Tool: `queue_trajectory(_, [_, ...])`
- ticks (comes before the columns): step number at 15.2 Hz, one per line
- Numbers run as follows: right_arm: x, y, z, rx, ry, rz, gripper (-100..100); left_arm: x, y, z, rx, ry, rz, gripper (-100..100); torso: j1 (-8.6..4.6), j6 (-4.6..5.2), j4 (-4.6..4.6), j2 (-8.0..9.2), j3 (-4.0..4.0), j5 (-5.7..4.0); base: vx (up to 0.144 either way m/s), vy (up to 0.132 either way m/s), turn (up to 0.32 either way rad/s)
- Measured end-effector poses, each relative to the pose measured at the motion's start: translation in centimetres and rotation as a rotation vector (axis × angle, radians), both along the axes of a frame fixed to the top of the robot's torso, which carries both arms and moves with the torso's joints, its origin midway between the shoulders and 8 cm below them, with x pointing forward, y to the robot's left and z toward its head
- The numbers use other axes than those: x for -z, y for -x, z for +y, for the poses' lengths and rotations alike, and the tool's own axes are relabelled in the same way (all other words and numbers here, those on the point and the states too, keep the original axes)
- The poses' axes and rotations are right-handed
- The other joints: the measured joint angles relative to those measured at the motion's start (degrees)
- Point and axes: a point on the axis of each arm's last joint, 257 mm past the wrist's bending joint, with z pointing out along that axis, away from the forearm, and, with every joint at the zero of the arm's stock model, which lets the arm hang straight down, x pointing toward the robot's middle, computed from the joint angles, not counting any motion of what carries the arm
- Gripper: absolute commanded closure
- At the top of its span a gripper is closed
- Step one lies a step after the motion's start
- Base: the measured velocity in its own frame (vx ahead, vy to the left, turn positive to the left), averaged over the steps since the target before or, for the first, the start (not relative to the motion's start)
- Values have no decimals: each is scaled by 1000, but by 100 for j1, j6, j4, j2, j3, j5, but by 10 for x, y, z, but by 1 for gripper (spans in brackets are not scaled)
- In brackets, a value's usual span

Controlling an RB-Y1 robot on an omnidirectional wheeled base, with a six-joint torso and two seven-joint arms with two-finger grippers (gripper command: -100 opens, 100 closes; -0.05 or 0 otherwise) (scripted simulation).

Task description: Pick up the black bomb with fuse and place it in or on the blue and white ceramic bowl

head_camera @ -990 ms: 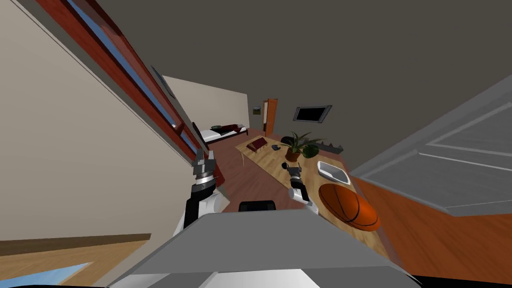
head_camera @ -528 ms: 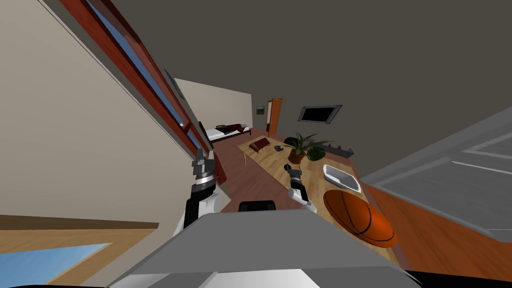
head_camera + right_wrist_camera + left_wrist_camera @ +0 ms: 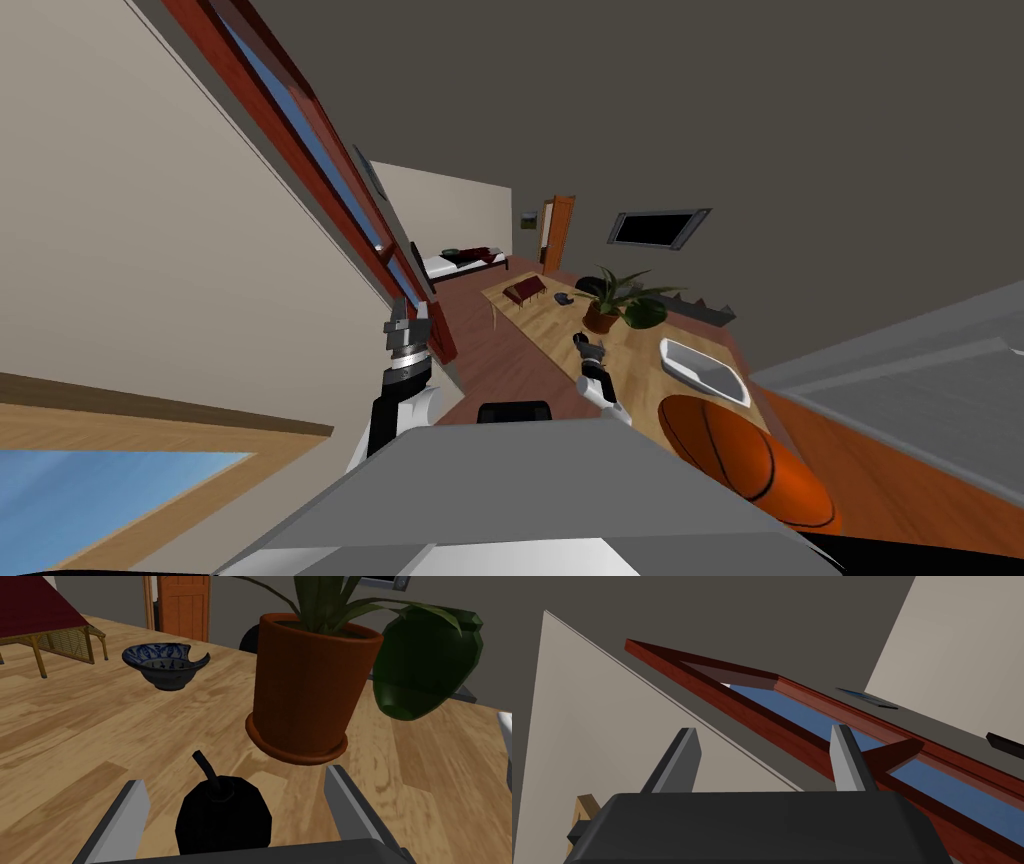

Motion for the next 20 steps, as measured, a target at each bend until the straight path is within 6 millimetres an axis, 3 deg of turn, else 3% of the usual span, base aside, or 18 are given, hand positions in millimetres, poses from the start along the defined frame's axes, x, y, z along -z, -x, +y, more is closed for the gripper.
queue_trajectory(12, [56,19,-27,146,-317,-4,-100,0,0,0,0,0,0,0,1,0,0,-1,-1,0,8,-34,115])
queue_trajectory(20, [62,23,-46,212,-360,-20,-100,0,0,0,0,0,0,0,-9,0,1,4,3,-1,-5,-41,125])
